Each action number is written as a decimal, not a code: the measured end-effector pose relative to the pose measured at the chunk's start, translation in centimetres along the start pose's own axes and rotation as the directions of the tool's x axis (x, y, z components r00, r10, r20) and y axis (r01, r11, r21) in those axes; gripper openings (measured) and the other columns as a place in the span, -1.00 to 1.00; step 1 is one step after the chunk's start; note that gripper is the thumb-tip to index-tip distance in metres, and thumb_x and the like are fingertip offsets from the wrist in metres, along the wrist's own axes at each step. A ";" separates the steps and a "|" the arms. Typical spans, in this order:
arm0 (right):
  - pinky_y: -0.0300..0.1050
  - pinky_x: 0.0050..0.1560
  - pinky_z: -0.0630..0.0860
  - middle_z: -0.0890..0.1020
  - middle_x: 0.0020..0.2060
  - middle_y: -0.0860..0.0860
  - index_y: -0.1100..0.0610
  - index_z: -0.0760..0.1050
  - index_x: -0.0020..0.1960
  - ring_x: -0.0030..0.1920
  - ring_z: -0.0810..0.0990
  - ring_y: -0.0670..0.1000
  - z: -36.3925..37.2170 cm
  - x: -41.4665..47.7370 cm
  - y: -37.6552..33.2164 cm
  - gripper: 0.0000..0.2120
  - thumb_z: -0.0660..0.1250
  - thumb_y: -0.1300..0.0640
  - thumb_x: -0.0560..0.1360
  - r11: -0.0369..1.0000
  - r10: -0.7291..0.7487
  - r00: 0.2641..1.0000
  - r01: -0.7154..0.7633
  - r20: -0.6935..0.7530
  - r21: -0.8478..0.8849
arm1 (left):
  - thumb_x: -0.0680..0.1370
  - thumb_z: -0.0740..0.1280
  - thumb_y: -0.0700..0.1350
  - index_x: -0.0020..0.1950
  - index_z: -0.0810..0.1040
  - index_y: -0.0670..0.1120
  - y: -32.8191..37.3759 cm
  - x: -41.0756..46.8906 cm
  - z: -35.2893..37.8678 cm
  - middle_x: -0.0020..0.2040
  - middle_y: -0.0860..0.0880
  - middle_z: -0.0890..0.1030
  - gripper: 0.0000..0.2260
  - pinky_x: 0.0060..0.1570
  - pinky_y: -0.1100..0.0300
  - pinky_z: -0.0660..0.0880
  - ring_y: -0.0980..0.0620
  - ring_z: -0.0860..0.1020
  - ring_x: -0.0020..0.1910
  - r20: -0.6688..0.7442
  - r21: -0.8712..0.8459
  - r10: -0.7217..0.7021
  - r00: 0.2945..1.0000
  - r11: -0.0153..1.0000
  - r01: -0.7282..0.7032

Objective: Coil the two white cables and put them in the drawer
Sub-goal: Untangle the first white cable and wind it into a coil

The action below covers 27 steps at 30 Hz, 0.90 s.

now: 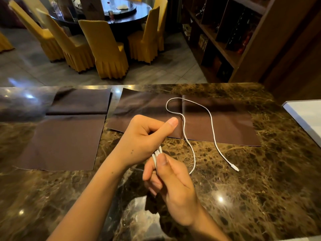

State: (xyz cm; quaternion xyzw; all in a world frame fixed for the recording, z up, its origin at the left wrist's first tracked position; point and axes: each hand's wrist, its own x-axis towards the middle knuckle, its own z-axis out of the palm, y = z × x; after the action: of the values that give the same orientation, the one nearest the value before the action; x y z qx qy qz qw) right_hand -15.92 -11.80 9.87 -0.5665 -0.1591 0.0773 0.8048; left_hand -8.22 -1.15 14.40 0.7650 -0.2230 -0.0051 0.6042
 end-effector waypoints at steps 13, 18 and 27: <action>0.19 -0.28 0.42 0.41 -0.44 -0.01 0.05 0.40 -0.32 -0.38 0.41 0.11 -1.3 0.8 0.9 -0.52 0.09 -0.22 0.64 0.939 0.023 0.999 -0.037 -0.045 -0.342 | 0.60 0.38 0.03 -0.52 0.33 -0.23 1.2 0.6 -0.3 -0.57 -0.19 0.30 -0.43 -0.47 0.12 0.27 0.10 0.22 -0.54 0.011 0.322 0.067 0.998 0.944 -0.067; -0.01 -0.24 0.36 0.42 -0.38 -0.07 0.00 0.56 -0.10 -0.33 0.41 -0.03 -1.2 0.0 0.4 -0.64 0.07 -0.09 0.66 0.958 0.001 0.994 -0.032 -0.109 -0.285 | 0.59 0.37 0.00 -0.53 0.26 -0.18 -0.1 0.1 -0.9 -0.57 -0.03 0.21 -0.43 -0.47 0.26 0.21 0.13 0.19 -0.55 -0.068 0.208 0.017 0.998 0.978 -0.003; -0.16 -0.38 0.30 0.33 -0.46 -0.07 0.05 0.54 -0.18 -0.42 0.29 -0.06 0.0 -0.3 -0.4 -0.66 0.20 -0.12 0.63 0.981 0.154 0.987 -0.147 -0.046 0.125 | 0.56 0.32 0.00 -0.54 0.21 -0.20 -1.8 -1.2 0.1 -0.55 -0.01 0.21 -0.44 -0.49 0.37 0.19 0.16 0.17 -0.54 -0.118 -0.041 -0.066 0.991 0.997 0.061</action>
State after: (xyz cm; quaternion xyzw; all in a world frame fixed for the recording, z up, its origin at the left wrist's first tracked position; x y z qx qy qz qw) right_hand -16.19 -12.01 10.20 -0.5291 -0.0884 0.1318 0.8336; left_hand -8.67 -0.54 12.36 0.7593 -0.1620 0.0173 0.6300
